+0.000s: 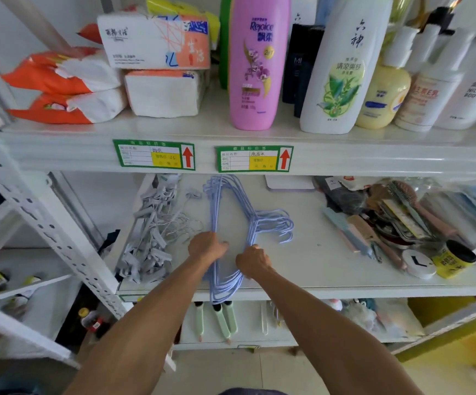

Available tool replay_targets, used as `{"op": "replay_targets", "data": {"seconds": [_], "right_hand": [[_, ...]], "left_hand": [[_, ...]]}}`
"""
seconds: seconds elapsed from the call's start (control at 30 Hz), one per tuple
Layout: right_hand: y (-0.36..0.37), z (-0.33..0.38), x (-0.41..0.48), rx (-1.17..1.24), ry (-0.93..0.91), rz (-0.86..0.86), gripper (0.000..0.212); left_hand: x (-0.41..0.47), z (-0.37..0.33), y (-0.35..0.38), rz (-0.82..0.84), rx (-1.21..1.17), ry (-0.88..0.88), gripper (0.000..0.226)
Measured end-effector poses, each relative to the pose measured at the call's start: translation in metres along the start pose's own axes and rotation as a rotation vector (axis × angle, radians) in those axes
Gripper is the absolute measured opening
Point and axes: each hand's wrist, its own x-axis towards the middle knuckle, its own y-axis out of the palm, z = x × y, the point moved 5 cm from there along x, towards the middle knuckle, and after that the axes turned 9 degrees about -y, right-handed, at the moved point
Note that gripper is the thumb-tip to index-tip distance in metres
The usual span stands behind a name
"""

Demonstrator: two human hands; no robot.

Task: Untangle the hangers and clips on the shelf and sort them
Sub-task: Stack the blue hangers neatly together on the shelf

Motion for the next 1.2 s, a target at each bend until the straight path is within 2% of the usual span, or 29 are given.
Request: {"op": "replay_targets", "data": {"seconds": [0.13, 0.2, 0.27, 0.33, 0.37, 0.5, 0.6, 0.77, 0.83, 0.93, 1.2], "right_hand": [[-0.008, -0.002, -0.001, -0.105, -0.064, -0.005, 0.06], [-0.01, -0.001, -0.001, -0.127, -0.083, -0.004, 0.06], [-0.012, 0.002, -0.002, -0.137, -0.079, -0.03, 0.058], [-0.012, 0.008, -0.005, -0.154, -0.071, -0.075, 0.055], [-0.011, 0.01, -0.007, -0.159, -0.066, -0.092, 0.053], [-0.009, 0.011, -0.008, -0.147, -0.069, -0.099, 0.046], [-0.01, 0.004, -0.005, -0.123, -0.051, -0.089, 0.044], [-0.009, -0.002, -0.003, -0.105, -0.039, -0.029, 0.054], [-0.006, 0.0, -0.001, -0.052, -0.052, 0.013, 0.049], [-0.001, 0.003, 0.007, 0.044, -0.05, 0.061, 0.031], [0.0, 0.007, 0.014, -0.121, -0.025, 0.072, 0.027]], "left_hand": [[-0.001, 0.023, -0.061, -0.334, -0.112, 0.03, 0.043], [0.006, 0.05, -0.087, -0.46, -0.131, -0.018, 0.051], [0.019, 0.086, -0.099, -0.39, -0.133, -0.188, 0.07], [0.03, 0.128, -0.094, -0.235, -0.143, -0.389, 0.094], [0.031, 0.142, -0.093, -0.182, -0.161, -0.44, 0.097], [0.036, 0.157, -0.076, 0.065, -0.384, -0.397, 0.068], [0.04, 0.156, -0.062, 0.218, -0.473, -0.388, 0.073], [0.053, 0.155, -0.054, 0.181, -0.421, -0.377, 0.08], [0.053, 0.151, -0.053, 0.149, -0.33, -0.374, 0.084], [0.05, 0.14, -0.05, 0.127, -0.307, -0.373, 0.067], [0.05, 0.122, -0.038, 0.105, -0.333, -0.387, 0.051]]}}
